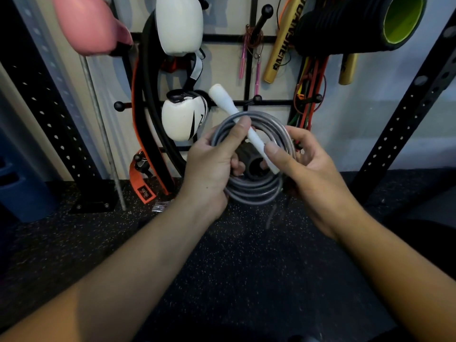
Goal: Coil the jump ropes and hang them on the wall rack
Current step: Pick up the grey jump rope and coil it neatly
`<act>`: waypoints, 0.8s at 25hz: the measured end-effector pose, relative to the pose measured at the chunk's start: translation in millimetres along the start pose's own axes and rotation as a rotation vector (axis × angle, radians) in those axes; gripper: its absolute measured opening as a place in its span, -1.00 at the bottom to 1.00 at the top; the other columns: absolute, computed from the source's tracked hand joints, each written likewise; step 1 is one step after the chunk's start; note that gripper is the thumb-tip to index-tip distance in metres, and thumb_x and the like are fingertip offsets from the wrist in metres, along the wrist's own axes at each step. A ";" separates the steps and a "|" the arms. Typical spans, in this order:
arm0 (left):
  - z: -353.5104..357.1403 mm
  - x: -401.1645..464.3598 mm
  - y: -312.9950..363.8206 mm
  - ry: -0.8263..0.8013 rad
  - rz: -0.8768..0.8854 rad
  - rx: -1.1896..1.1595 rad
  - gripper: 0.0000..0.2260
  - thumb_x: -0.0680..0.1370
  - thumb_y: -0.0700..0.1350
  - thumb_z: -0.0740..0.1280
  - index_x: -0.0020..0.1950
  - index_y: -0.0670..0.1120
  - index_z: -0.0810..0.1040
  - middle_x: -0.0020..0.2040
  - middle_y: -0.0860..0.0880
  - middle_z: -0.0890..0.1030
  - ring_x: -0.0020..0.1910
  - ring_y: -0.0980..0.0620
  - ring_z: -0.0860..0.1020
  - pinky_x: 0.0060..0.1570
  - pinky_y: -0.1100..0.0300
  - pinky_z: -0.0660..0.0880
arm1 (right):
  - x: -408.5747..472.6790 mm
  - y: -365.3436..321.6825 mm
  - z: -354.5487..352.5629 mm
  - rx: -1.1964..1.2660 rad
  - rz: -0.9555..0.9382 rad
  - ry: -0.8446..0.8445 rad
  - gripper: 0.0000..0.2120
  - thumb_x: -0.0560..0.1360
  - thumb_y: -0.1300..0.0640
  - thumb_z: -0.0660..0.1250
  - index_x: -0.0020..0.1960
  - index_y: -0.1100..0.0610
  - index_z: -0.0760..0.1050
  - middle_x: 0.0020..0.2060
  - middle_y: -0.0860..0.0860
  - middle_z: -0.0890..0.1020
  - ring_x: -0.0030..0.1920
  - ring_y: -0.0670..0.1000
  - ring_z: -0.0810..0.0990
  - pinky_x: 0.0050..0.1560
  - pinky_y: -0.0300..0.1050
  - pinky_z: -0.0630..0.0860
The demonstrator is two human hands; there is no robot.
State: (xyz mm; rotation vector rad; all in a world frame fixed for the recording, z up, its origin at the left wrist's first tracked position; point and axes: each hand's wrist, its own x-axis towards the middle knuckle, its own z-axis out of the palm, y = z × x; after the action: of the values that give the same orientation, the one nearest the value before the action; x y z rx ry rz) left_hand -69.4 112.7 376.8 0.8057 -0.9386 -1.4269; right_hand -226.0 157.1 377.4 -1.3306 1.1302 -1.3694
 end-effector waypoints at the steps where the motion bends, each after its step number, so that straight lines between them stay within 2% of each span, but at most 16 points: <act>1: 1.2 -3.5 -3.7 0.034 0.012 0.008 -0.68 0.48 0.03 0.52 0.12 -0.14 0.66 -0.46 0.10 0.45 -0.48 0.14 0.34 -0.45 0.28 0.39 | 0.0 1.3 2.8 0.056 -0.014 0.014 -0.40 0.39 -0.02 0.52 0.37 0.06 0.47 -0.13 0.00 0.72 -0.20 -0.08 0.71 -0.15 -0.23 0.61; 3: 1.4 -7.6 -7.2 0.061 0.009 0.036 -0.68 0.46 0.08 0.53 0.10 -0.07 0.68 -0.45 0.08 0.45 -0.44 0.10 0.37 -0.39 0.23 0.40 | 1.1 0.4 3.5 0.118 -0.005 -0.029 -0.47 0.43 0.08 0.51 0.37 0.06 0.50 -0.20 -0.03 0.71 -0.23 -0.09 0.68 -0.17 -0.22 0.61; 5: -0.6 -7.4 -2.8 0.000 -0.005 0.105 -0.64 0.43 0.10 0.54 0.12 -0.07 0.68 -0.37 0.04 0.52 -0.41 0.09 0.43 -0.35 0.19 0.41 | 3.9 -2.7 -1.2 0.120 0.027 -0.133 -0.57 0.51 0.10 0.45 0.37 0.04 0.52 -0.33 -0.06 0.63 -0.33 -0.11 0.59 -0.28 -0.22 0.53; 7: -6.9 0.4 6.8 -0.098 0.016 0.231 -0.50 0.37 0.12 0.55 0.23 -0.06 0.62 -0.15 0.05 0.67 -0.26 0.10 0.62 -0.20 0.16 0.49 | 7.2 -5.5 -10.7 0.079 0.016 -0.203 -0.65 0.57 0.12 0.39 0.35 0.05 0.55 -0.39 -0.09 0.54 -0.37 -0.12 0.50 -0.27 -0.23 0.49; 8: -13.0 6.3 14.0 -0.123 0.060 0.312 -0.38 0.33 0.15 0.56 0.33 -0.02 0.55 0.02 0.04 0.70 -0.09 0.11 0.67 -0.07 0.16 0.52 | 8.3 -8.2 -16.2 0.017 0.002 -0.227 -0.68 0.59 0.11 0.37 0.34 0.05 0.56 -0.40 -0.10 0.52 -0.36 -0.11 0.49 -0.23 -0.24 0.51; 10: -28.1 14.9 34.5 -0.145 0.243 0.569 -0.13 0.29 0.21 0.57 0.52 0.11 0.30 0.36 0.01 0.56 0.27 0.13 0.57 0.19 0.21 0.45 | 8.9 -14.4 -26.2 -0.204 -0.014 -0.275 -0.71 0.58 0.06 0.36 0.30 0.00 0.58 -0.42 -0.09 0.52 -0.33 -0.08 0.50 -0.12 -0.29 0.54; 12: -35.3 15.9 58.5 -0.310 0.361 0.938 0.00 0.27 0.24 0.58 0.59 0.19 0.12 0.50 0.09 0.42 0.41 0.24 0.37 0.39 0.20 0.29 | 7.4 -17.2 -30.9 -0.413 0.006 -0.367 -0.67 0.54 -0.02 0.39 0.30 -0.08 0.56 -0.36 -0.07 0.60 -0.30 -0.10 0.56 -0.11 -0.30 0.56; 14: -27.9 7.5 66.1 -0.613 0.189 1.234 0.04 0.22 0.25 0.58 0.59 0.24 0.09 0.48 0.21 0.41 0.37 0.32 0.36 0.41 0.22 0.24 | 5.5 -15.8 -26.5 -0.480 0.037 -0.483 -0.57 0.50 0.00 0.43 0.35 -0.09 0.49 -0.16 0.01 0.70 -0.25 -0.07 0.63 -0.13 -0.23 0.59; 16: -16.7 1.7 51.5 -0.809 0.064 1.307 -0.07 0.23 0.22 0.62 0.51 0.20 0.26 0.34 0.19 0.57 0.26 0.26 0.54 0.33 0.17 0.44 | 5.1 -14.1 -20.2 -0.394 0.052 -0.550 -0.55 0.51 0.12 0.46 0.36 0.03 0.44 -0.09 0.10 0.70 -0.24 0.00 0.63 -0.18 -0.20 0.60; 18: -14.4 4.8 32.7 -0.842 -0.015 1.150 -0.34 0.29 0.09 0.65 0.32 0.05 0.49 0.11 0.07 0.71 0.06 0.09 0.68 0.14 0.03 0.61 | 5.9 -14.5 -18.8 -0.329 0.055 -0.554 -0.58 0.51 0.18 0.45 0.31 0.10 0.40 -0.19 0.04 0.68 -0.28 -0.03 0.60 -0.23 -0.22 0.57; 20: -15.5 5.3 25.6 -0.796 -0.133 1.059 -0.59 0.37 0.02 0.61 0.15 -0.07 0.62 -0.11 -0.02 0.71 -0.16 0.02 0.67 -0.10 0.09 0.61 | 6.6 -13.8 -20.5 -0.354 0.045 -0.521 -0.59 0.49 0.07 0.45 0.26 0.05 0.37 -0.23 0.11 0.70 -0.26 -0.01 0.62 -0.19 -0.13 0.59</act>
State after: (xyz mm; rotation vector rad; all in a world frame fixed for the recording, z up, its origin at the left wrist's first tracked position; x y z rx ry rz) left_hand -44.7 106.4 393.3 1.0567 -2.3951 -1.3187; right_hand -246.7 153.7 392.1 -1.7717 1.0535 -0.7346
